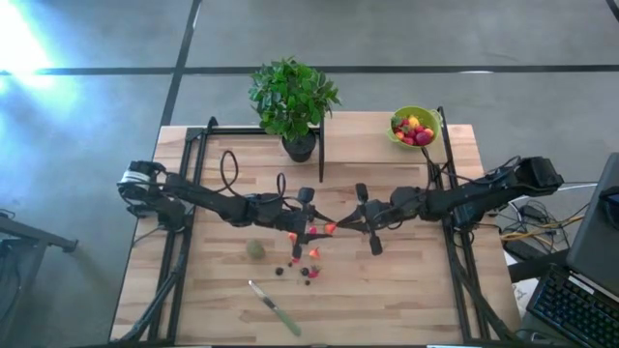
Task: Pick & Place Fruit
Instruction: Put the pear into the green strainer bowl on the shelf
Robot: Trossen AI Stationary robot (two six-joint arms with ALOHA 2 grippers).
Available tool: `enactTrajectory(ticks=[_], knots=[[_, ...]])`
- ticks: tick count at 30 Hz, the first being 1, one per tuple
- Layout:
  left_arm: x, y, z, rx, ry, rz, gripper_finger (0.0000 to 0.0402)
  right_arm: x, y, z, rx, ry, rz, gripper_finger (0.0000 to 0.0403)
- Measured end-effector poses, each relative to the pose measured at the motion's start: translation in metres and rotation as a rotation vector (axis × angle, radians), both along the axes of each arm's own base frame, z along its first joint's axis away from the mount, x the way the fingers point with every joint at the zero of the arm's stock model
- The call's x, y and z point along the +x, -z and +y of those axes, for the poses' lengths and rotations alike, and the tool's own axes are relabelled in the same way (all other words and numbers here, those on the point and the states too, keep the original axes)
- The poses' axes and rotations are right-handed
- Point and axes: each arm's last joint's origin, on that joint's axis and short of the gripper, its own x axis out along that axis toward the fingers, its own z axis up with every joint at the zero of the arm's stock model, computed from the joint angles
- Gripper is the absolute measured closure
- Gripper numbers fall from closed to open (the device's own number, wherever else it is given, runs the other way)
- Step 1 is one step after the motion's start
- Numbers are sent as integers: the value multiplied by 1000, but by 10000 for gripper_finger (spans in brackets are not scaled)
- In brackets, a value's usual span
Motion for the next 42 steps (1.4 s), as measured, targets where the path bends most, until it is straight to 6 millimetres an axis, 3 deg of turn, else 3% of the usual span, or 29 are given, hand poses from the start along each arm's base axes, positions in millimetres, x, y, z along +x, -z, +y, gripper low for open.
enactTrajectory(ticks=[6,13,15,18,24,33,38,42], knots=[[0,0,1,-8,-41,4,149,-3,-5,1,75,-33,-1,394],[0,3,2,-2,-64,27,121,-29,-43,-9,72,-7,-82,394],[0,3,2,-2,-64,27,121,-37,-59,-15,32,84,-86,394],[0,3,2,-2,-64,27,122,-48,-79,-29,-73,357,-32,394],[0,2,2,-2,-64,25,122,-65,-112,-63,-220,837,171,394],[0,3,2,-8,-65,35,122,-84,-158,-111,-153,1123,412,394],[0,3,2,-8,-65,34,122,-90,-170,-135,-110,1252,509,394],[0,3,2,-8,-66,35,122,-88,-165,-155,-86,1322,617,394]])
